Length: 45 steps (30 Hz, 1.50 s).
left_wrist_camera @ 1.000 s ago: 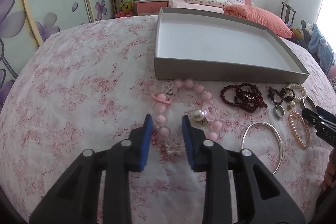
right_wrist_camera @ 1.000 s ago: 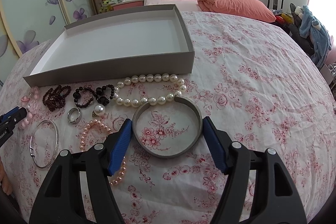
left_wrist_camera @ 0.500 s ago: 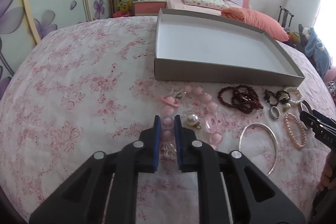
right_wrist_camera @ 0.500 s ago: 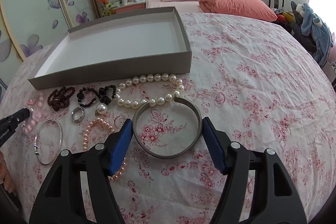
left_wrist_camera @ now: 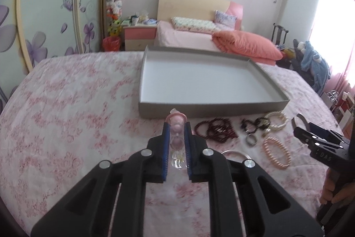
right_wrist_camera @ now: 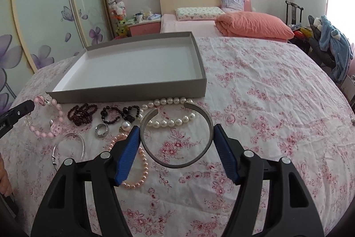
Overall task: Organize jewelry
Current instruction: 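Carry the pink bracelet into the gray tray with the left tool while the right tool releases the cuff there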
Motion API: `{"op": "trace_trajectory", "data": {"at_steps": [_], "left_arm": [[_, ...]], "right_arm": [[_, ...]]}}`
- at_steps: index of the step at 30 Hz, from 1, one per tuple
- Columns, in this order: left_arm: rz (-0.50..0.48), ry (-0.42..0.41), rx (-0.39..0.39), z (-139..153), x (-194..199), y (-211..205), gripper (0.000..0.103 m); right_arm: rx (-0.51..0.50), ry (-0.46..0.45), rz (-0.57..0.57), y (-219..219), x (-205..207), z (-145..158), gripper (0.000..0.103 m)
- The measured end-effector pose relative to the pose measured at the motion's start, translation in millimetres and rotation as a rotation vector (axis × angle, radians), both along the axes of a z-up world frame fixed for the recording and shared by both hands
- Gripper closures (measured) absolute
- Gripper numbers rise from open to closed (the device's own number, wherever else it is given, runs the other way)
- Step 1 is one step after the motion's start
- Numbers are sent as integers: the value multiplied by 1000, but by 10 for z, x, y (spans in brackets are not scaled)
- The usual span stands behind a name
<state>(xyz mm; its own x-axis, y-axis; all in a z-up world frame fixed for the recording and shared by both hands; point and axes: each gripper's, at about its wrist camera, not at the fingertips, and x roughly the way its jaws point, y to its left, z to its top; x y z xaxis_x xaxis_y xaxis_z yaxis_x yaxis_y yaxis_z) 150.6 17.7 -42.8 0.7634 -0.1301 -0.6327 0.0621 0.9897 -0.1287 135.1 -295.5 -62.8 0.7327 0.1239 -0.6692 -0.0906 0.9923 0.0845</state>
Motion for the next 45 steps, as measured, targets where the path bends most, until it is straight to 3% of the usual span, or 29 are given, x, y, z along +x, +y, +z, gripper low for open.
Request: {"op": "trace_trajectory", "data": {"at_steps": [13, 28, 39, 45], "left_arm": [[-74, -127, -39, 376, -98, -182, 90], [-40, -228, -47, 753, -214, -156, 90], [16, -256, -13, 948, 99, -223, 90], [26, -269, 8, 1016, 388, -282, 90]], "right_arm": [[22, -76, 30, 40, -75, 232, 36], [61, -236, 66, 197, -91, 596, 36], [57, -374, 46, 343, 173, 871, 36], [56, -403, 26, 349, 423, 943, 36]]}}
